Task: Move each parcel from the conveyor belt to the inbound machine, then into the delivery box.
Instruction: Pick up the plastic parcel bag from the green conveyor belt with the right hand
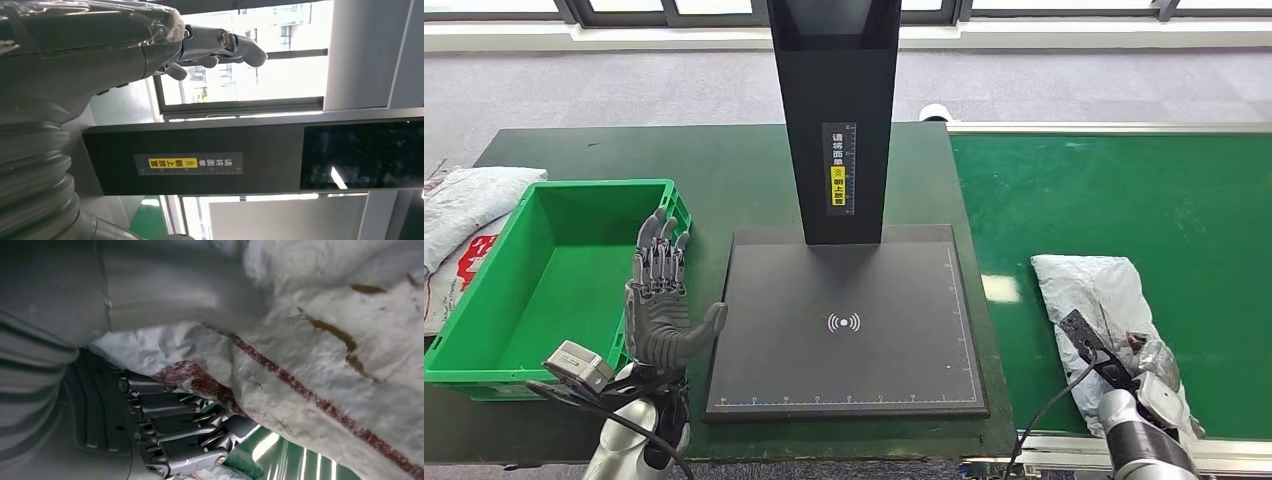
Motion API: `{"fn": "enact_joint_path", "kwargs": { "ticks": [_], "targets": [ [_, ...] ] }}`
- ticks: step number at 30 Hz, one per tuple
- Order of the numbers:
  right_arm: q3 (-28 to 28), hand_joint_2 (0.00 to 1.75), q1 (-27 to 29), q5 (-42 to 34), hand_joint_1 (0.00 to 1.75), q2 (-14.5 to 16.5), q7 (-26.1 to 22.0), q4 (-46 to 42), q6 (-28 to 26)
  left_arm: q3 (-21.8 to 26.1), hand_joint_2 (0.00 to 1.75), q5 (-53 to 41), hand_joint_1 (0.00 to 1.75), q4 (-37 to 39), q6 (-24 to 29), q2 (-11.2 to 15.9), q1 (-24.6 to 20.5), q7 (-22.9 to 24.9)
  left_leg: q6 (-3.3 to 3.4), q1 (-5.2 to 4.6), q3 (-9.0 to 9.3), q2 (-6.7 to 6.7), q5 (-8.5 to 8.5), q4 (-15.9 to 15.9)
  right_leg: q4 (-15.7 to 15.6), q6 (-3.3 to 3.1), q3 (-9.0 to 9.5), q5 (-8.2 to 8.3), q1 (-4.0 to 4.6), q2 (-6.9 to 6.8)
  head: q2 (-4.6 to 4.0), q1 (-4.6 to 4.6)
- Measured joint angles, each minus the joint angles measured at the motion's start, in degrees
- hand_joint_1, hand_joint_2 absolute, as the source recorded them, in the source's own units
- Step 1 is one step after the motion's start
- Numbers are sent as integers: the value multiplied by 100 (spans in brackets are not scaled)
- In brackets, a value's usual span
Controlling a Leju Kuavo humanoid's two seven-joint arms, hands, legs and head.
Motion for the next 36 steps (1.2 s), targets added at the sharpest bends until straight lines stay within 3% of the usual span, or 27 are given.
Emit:
{"fn": "enact_joint_path", "kwargs": {
  "ticks": [8, 10, 15, 24, 26, 29, 31, 32, 36],
  "targets": [
    [0, 175, -109, 19, 175, -36, 33, 164, 116, 1, 175, -29, 0, -1, -11, -2, -12, 72, 0, 0, 2, 0, 0, 0, 0, 0, 2, 0, 0, 0, 0, 0],
    [0, 175, -111, 39, 175, -29, -3, 167, -115, 16, 175, -46, 0, -3, -11, -3, -2, 78, 0, 0, 0, -1, 0, 0, 0, 0, 3, 0, 0, -1, 0, 0],
    [100, 175, 51, 112, 175, 141, -364, -378, -1331, 55, 175, -132, 0, -104, 2, -4, 132, 58, 0, 0, -2, -1, 0, -1, 1, 0, 1, 0, 1, 0, 0, 0],
    [321, 175, 325, 24, 175, 416, -532, -1349, -1535, 79, 175, -156, 0, -229, 24, -4, 244, 46, 1, 0, -7, -13, 1, -1, 1, 4, 4, -3, 0, -13, 0, 0],
    [304, 175, 558, -216, 175, 688, -1154, -1861, -2032, 80, 175, -165, 0, -234, 72, -3, 266, 3, 2, 1, -17, -18, 2, -2, 2, 4, 5, -3, 1, -16, 0, 1],
    [428, 175, 1090, -178, 175, 1422, -3248, -3492, -2947, 88, 175, -172, 0, -230, 144, 3, 306, -95, -6, 5, -12, -3, -4, -10, 4, -4, -6, -9, 5, 1, 0, -3],
    [716, 175, 1344, -113, 175, 1701, -4257, -4342, -3094, 90, 175, -172, 0, -227, 157, 2, 316, -125, -12, 13, 13, -4, -5, -12, 3, -11, -1, -16, 12, -5, 1, -5],
    [858, 175, 1444, -121, 175, 1789, -4345, -4669, -3100, 90, 175, -171, 0, -227, 158, 1, 325, -131, -13, 15, 11, -12, -3, -13, 3, -13, 3, -19, 15, -14, 1, -4],
    [1137, 175, 1659, -198, 175, 1997, -3777, -5503, -3109, 91, 175, -170, 0, -226, 164, 12, 346, -143, -12, 14, 4, -24, -4, -10, 2, -12, 8, -21, 14, -22, 0, -3]
  ]
}}
